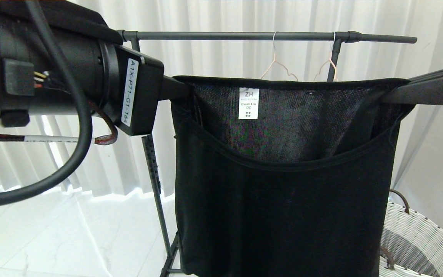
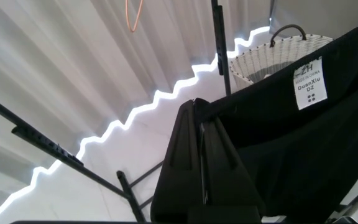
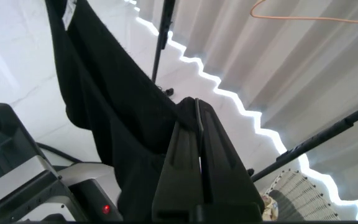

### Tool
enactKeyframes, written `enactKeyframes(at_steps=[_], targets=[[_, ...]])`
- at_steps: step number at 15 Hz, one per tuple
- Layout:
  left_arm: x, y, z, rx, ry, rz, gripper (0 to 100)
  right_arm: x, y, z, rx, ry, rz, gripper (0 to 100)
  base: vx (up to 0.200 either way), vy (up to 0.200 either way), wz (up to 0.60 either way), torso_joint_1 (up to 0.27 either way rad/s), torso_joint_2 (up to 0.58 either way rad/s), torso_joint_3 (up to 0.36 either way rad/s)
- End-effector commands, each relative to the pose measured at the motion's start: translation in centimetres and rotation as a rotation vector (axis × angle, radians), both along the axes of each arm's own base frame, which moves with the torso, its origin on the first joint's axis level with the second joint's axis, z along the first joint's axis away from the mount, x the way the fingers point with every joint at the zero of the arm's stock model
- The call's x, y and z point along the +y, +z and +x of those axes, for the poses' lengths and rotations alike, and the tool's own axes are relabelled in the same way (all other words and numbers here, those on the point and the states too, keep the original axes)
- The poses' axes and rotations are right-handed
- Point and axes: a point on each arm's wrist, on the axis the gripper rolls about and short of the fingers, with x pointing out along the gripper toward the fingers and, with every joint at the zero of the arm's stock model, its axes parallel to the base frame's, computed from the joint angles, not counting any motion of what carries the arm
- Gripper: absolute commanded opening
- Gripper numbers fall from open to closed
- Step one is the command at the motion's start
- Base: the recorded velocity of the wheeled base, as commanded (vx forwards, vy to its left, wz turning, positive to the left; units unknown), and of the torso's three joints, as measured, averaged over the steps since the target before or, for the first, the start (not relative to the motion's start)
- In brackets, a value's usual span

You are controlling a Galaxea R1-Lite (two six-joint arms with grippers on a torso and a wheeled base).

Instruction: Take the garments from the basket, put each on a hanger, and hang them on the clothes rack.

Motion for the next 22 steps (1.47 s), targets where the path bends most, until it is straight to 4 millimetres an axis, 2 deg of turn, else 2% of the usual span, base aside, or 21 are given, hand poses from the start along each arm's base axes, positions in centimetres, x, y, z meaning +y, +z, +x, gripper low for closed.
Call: enactKeyframes(at_steps=[1, 12, 13, 18, 22], targets=[[-0.1, -0.1, 0.1, 0.002, 0.002, 0.003, 0, 0.0, 0.0, 0.0, -0.001, 0.002, 0.0, 0, 0.0, 0.0, 0.0, 0.0, 0.0, 0.0], [0.0, 0.0, 0.0, -0.004, 0.0, 0.006, 0, -0.1, 0.1, -0.1, -0.004, 0.002, 0.003, 0, 0.0, 0.0, 0.0, 0.0, 0.0, 0.0], [0.0, 0.0, 0.0, -0.003, -0.001, 0.007, 0, 0.0, 0.0, -0.1, -0.002, 0.003, 0.001, 100, 0.0, 0.0, 0.0, 0.0, 0.0, 0.0], [-0.1, -0.2, 0.2, -0.001, 0.008, 0.013, 0, -0.6, 0.2, -0.5, -0.009, 0.01, 0.015, 100, 0.0, 0.0, 0.0, 0.0, 0.0, 0.0], [0.1, -1.1, 2.6, -0.008, 0.2, 0.079, 0, -2.5, 0.0, -2.5, -0.003, 0.089, 0.053, 100, 0.0, 0.0, 0.0, 0.0, 0.0, 0.0]])
